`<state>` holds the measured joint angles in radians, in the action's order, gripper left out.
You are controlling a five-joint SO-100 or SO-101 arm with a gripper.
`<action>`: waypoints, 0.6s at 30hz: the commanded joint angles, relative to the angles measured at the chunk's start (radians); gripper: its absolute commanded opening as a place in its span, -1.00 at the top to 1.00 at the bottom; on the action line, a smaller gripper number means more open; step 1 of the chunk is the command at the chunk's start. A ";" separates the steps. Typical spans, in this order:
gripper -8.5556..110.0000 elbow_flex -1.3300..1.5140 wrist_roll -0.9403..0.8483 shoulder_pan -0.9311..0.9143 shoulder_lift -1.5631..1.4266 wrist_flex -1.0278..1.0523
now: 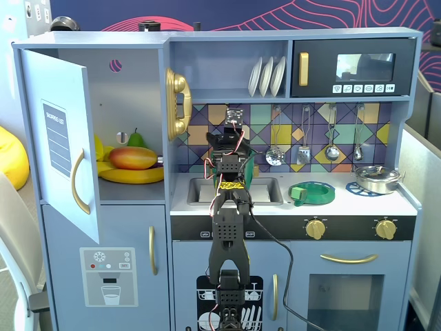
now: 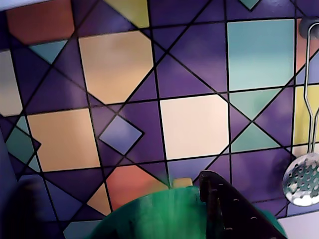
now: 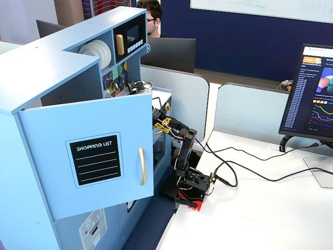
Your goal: Pick up the green pineapple from the left cabinet and place it in the green recipient
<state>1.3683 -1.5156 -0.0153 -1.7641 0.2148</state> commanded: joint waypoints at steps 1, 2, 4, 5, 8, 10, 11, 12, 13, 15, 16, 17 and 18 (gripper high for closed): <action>-0.04 -0.063 0.026 -0.002 -0.006 -0.023; -0.04 -0.063 0.011 -0.003 -0.006 -0.014; -0.05 -0.055 0.000 -0.003 -0.011 -0.014; -0.05 -0.040 -0.005 -0.005 -0.023 -0.015; -0.04 0.086 -0.018 -0.002 -0.133 -0.026; -0.03 0.230 -0.028 0.002 -0.264 -0.032; -0.04 0.307 -0.023 0.002 -0.342 -0.031; -0.03 0.390 -0.020 0.006 -0.425 -0.017; -0.02 0.471 -0.021 0.008 -0.509 0.008; -0.01 0.632 -0.032 0.017 -0.683 0.080; 0.00 0.710 -0.035 0.018 -0.769 0.121; 0.00 0.775 -0.035 0.020 -0.848 0.176; 0.01 0.833 -0.034 0.020 -0.922 0.225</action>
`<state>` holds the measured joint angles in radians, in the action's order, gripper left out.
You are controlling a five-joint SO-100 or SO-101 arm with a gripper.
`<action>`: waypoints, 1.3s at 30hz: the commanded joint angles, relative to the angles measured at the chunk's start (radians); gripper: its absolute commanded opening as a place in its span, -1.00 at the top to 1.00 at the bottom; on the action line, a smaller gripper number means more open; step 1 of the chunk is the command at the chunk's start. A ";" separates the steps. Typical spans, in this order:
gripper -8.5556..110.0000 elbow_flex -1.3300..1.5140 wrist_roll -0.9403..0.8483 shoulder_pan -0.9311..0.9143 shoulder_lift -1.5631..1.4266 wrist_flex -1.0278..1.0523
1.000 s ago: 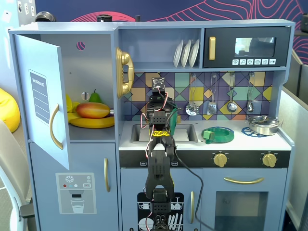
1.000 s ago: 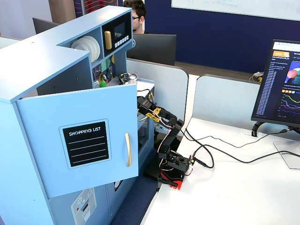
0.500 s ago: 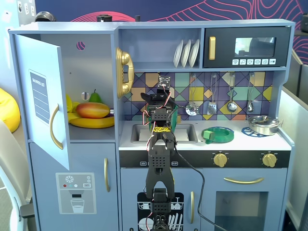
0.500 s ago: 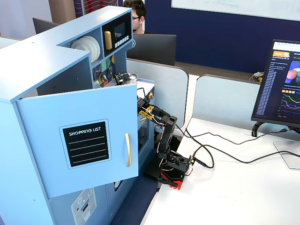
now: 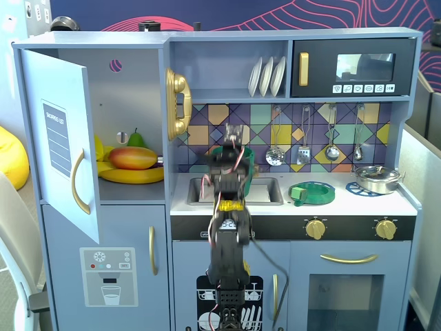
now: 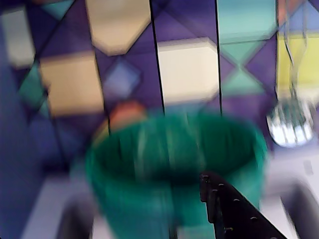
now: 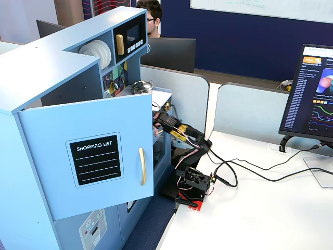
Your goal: Pick up the green pineapple from the left cabinet and place it in the green recipient
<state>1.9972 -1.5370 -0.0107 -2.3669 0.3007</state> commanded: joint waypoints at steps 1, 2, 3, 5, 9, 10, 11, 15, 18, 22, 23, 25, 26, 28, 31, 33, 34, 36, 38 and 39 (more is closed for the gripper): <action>0.01 0.267 -0.018 0.012 -0.390 0.160; 0.02 0.325 -0.026 0.009 -0.453 0.176; 0.02 0.374 -0.031 0.003 -0.509 0.206; 0.03 0.453 -0.026 -0.002 -0.617 0.249; 0.04 0.575 -0.017 -0.018 -0.761 0.281; 0.04 0.601 -0.015 -0.020 -0.792 0.285; 0.05 0.637 -0.020 -0.018 -0.810 0.268; 0.07 0.686 -0.009 -0.026 -0.810 0.244; 0.09 0.739 0.005 -0.023 -0.810 0.270; 0.17 0.822 -0.020 -0.032 -0.810 0.434; 0.18 0.847 -0.011 -0.032 -0.810 0.472; 0.21 0.894 -0.028 -0.032 -0.810 0.529; 0.23 0.910 -0.017 -0.029 -0.810 0.555; 0.29 0.936 -0.031 -0.028 -0.810 0.626; 0.34 0.974 -0.058 -0.021 -0.810 0.753; 0.36 0.999 -0.044 -0.017 -0.810 0.819; 0.36 0.999 -0.049 -0.014 -0.810 0.870; 0.35 0.999 -0.034 -0.006 -0.810 0.942; 0.36 0.999 -0.035 -0.006 -0.810 0.996; 0.36 0.999 -0.028 -0.006 -0.810 1.020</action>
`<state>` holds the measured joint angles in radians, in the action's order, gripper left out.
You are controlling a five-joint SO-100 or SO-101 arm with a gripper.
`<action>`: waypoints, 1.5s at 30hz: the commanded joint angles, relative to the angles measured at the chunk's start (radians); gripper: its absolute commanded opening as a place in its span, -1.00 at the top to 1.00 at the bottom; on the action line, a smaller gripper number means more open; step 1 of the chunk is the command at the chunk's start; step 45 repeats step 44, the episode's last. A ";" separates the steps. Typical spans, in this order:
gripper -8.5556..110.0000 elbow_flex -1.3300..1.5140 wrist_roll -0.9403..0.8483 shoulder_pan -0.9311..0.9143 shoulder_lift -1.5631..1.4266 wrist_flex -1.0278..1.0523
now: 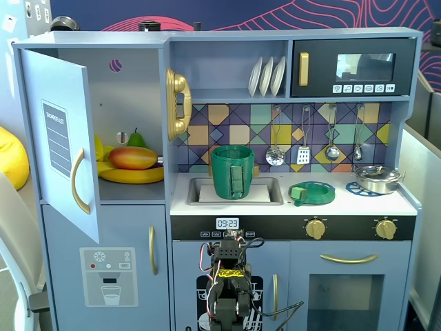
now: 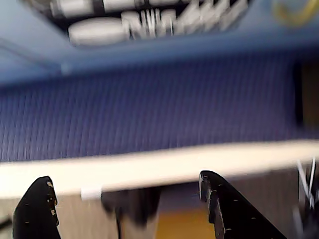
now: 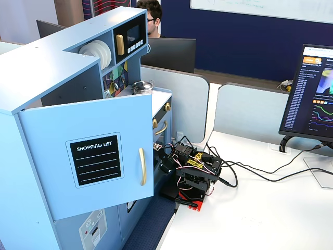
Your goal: Pick up the green pineapple from the left cabinet and place it in the green recipient
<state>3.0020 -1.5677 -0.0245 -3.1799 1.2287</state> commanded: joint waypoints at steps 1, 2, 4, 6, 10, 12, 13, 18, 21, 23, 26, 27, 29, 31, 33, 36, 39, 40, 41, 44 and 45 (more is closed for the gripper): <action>0.37 -0.006 0.006 0.008 0.003 0.118; 0.37 -0.006 0.006 0.008 0.003 0.146; 0.37 -0.006 -0.002 0.008 0.003 0.201; 0.37 -0.005 -0.017 0.008 0.002 0.253; 0.41 -0.005 0.020 0.014 0.002 0.304; 0.58 -0.005 0.034 0.014 0.002 0.304; 0.66 -0.005 0.038 0.014 0.002 0.304; 0.86 -0.005 0.043 0.014 0.002 0.304; 0.85 -0.005 0.058 0.014 0.002 0.304; 0.81 -0.005 0.058 0.014 0.002 0.304; 0.77 -0.005 0.058 0.014 0.002 0.304; 0.77 -0.005 0.058 0.014 0.002 0.304; 0.76 -0.005 0.057 0.009 0.002 0.304; 0.75 -0.005 0.057 0.009 0.002 0.304; 0.74 -0.005 0.057 0.008 0.002 0.304; 0.74 -0.005 0.057 0.008 0.002 0.304; 0.74 -0.005 0.057 0.008 0.002 0.304; 0.74 -0.005 0.057 0.008 0.002 0.304; 0.74 -0.005 0.057 0.008 0.002 0.304; 0.74 -0.005 0.057 0.008 0.002 0.304; 0.74 -0.005 0.057 0.008 0.002 0.304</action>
